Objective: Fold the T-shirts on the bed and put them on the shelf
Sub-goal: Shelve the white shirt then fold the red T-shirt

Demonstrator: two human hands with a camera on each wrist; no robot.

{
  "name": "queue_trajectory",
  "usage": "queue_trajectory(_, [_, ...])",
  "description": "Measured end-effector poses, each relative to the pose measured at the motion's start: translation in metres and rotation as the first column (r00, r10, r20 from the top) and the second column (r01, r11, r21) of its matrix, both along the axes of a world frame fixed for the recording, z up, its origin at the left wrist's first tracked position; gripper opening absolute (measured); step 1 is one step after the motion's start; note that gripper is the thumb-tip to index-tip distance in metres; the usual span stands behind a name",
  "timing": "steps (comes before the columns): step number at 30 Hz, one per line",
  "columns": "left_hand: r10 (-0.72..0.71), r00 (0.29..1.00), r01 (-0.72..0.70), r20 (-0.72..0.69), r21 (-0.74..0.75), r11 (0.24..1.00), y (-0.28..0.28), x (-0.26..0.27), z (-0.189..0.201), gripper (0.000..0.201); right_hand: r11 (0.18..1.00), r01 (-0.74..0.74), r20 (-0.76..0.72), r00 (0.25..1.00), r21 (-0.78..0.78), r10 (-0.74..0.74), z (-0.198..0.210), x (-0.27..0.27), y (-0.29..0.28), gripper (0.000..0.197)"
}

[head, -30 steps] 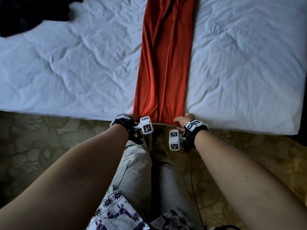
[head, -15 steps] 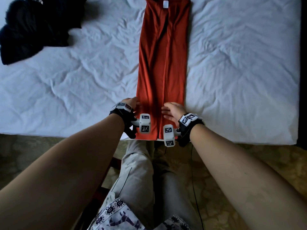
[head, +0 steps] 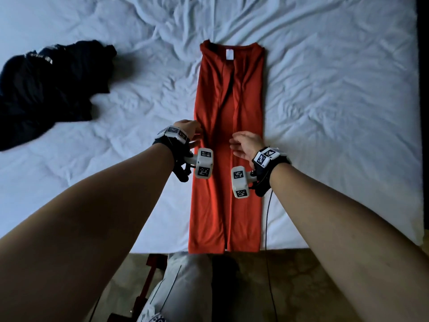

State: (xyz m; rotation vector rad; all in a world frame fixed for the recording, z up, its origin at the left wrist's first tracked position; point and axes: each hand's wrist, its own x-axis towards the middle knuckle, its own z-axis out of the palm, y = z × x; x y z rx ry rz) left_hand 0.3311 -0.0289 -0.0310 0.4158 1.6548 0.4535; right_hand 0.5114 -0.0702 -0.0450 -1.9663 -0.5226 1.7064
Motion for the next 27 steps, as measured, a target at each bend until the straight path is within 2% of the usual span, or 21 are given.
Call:
queue_trajectory(6, [-0.151,0.985,0.157,-0.084,0.076,0.985,0.083,0.026,-0.003,0.012,0.988,-0.128,0.181,0.977,0.091,0.11,-0.008,0.013,0.081,0.023])
queue_trajectory(10, [-0.263,0.939,0.308,-0.22,0.201,0.93,0.139,0.042,-0.011,0.016,0.939,-0.293,0.415,0.888,0.178,0.199,-0.015,0.022,0.133,0.026])
queue_trajectory(12, [-0.394,0.857,0.477,-0.334,0.223,0.85,0.163,0.048,-0.018,0.032,0.893,-0.403,0.521,0.815,0.197,0.253,-0.014,0.029,0.156,0.023])
queue_trajectory(15, [-0.544,0.685,0.694,-0.485,0.206,0.69,0.188,0.057,-0.021,0.047,0.808,-0.561,0.659,0.679,0.181,0.324,-0.012,0.039,0.189,0.038])
queue_trajectory(17, [-0.629,0.617,0.769,-0.473,0.192,0.61,0.201,0.063,-0.024,0.047,0.736,-0.651,0.71,0.606,0.184,0.359,-0.016,0.042,0.209,0.045])
queue_trajectory(20, [-0.755,0.459,0.874,-0.469,0.085,0.478,0.215,0.073,-0.029,0.036,0.632,-0.757,0.716,0.533,0.166,0.451,-0.024,0.041,0.229,0.051])
queue_trajectory(22, [-0.784,0.382,0.902,-0.489,0.013,0.431,0.223,0.08,-0.029,0.031,0.583,-0.799,0.71,0.496,0.148,0.499,-0.029,0.039,0.24,0.053])
queue_trajectory(24, [-0.787,0.335,0.913,-0.518,-0.027,0.406,0.228,0.082,-0.032,0.033,0.533,-0.839,0.707,0.441,0.106,0.553,-0.034,0.039,0.249,0.049])
queue_trajectory(27, [-0.794,0.407,0.884,-0.451,-0.025,0.467,0.231,0.082,-0.037,0.034,0.479,-0.878,0.715,0.336,0.001,0.613,-0.037,0.038,0.259,0.031])
